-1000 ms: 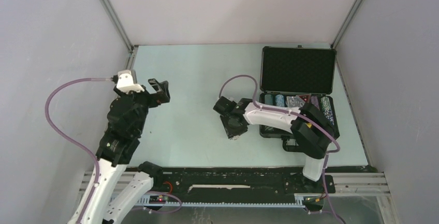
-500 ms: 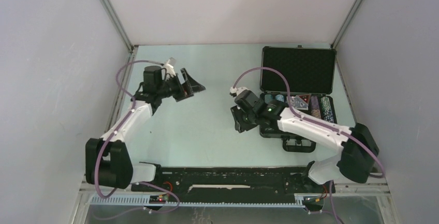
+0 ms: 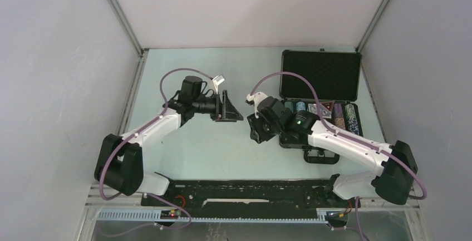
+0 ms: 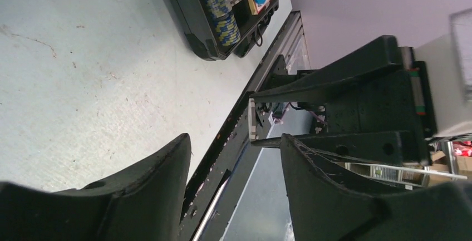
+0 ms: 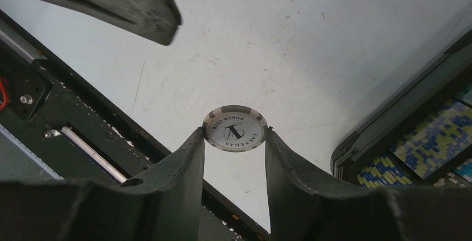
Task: Pack up texas hold em set
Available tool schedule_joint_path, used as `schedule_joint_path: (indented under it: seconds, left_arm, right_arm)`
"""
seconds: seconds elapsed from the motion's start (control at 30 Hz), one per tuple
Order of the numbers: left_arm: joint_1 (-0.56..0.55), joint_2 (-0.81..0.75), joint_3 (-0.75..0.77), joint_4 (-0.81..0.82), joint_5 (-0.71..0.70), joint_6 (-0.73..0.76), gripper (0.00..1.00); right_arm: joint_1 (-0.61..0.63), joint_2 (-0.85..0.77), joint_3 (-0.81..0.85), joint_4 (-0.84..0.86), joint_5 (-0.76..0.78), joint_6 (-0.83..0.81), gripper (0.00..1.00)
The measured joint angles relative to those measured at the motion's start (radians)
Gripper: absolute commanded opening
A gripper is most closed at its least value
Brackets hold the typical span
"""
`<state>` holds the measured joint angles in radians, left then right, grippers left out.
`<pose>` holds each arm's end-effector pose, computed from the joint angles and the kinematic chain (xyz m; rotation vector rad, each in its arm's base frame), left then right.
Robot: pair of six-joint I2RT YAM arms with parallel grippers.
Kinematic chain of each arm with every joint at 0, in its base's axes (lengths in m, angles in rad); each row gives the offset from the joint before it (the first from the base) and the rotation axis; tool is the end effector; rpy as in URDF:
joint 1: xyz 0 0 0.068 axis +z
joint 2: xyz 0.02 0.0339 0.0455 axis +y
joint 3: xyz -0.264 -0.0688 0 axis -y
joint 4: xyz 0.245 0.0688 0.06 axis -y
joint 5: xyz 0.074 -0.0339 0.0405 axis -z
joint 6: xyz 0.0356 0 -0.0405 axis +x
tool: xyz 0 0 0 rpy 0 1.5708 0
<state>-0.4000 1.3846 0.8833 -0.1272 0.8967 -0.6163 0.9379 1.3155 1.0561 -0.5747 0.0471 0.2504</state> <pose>0.2587 -0.1396 0.2512 0.3096 2.3292 -1.5248 0.1665 0.2241 0.2829 -0.8089 2.3262 0.4840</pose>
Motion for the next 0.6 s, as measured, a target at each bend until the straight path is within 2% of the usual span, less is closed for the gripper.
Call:
schedule_joint_path:
  seconds: [0.17,0.6]
  left_arm:
    - [-0.027,0.025,0.0,-0.016,0.006,0.018,0.55]
    - [-0.098,0.054,0.001,-0.028,0.033,0.034,0.47]
  right_arm:
    - [0.012,-0.014,0.0,0.025,0.0,-0.011,0.34]
    - [0.026,-0.015,0.0,0.049,-0.001,-0.021,0.34]
